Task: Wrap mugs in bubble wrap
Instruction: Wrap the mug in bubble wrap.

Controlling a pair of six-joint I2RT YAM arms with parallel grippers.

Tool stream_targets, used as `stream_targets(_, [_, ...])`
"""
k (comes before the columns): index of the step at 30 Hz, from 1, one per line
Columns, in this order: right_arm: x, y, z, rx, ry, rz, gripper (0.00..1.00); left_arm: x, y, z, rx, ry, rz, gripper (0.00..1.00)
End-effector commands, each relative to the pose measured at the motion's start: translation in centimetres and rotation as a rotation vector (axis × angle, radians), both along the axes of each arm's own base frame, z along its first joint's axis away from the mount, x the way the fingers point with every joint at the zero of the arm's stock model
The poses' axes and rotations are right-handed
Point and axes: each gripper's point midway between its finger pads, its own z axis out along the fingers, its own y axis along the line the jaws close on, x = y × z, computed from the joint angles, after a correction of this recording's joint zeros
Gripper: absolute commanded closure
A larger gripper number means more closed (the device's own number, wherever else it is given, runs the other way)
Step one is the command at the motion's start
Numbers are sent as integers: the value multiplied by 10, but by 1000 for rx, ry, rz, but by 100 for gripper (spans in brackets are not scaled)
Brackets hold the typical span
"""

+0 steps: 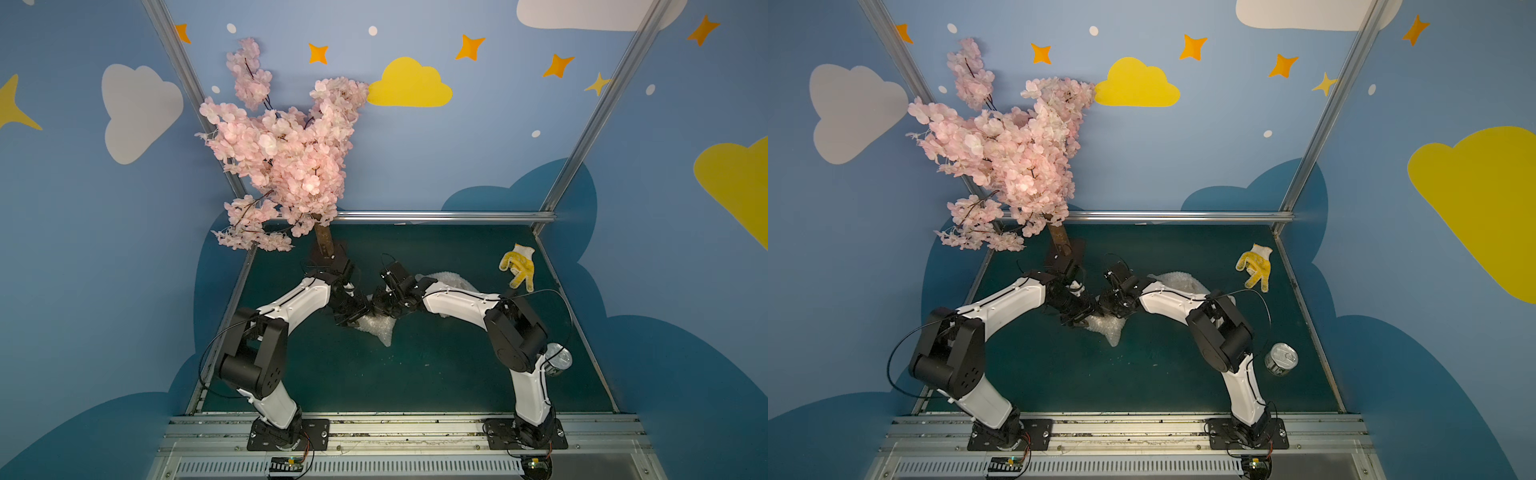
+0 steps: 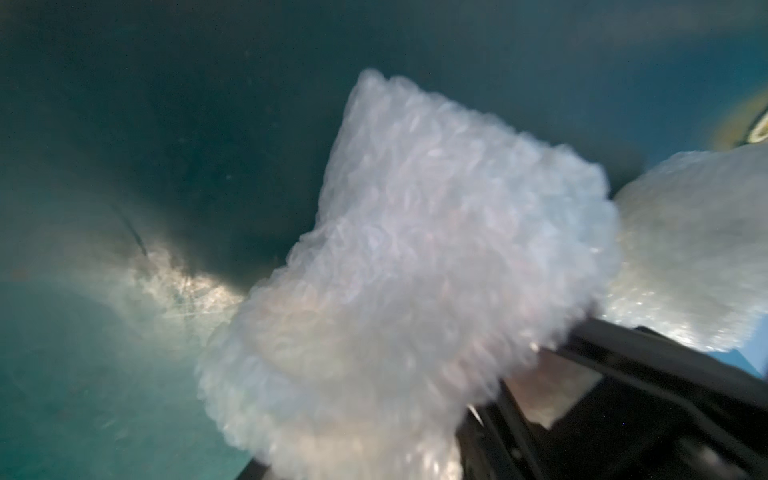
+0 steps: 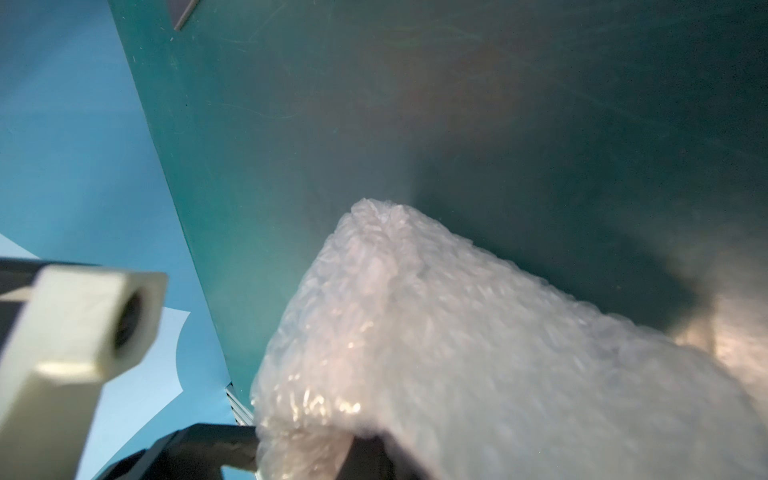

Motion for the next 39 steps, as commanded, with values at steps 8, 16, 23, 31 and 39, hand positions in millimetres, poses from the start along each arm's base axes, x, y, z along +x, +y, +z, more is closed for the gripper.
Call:
stream_targets(8, [-8,1,-6,-29,4,20,96,10,4,-11,124,35,-36,56])
stream_targets(16, [-9,1,13,34,-43,42,76,8,8,-19,156,60,-54,83])
stream_targets(23, [-11,-4,52,83,-147,103,50,15,20,-15,219,66,-92,93])
stream_targets(31, [-24,-44,103,46,-341,212,28,22,25,-5,259,50,-195,97])
stream_targets(39, [-35,-159,105,-108,-377,91,23,31,29,9,295,14,-308,97])
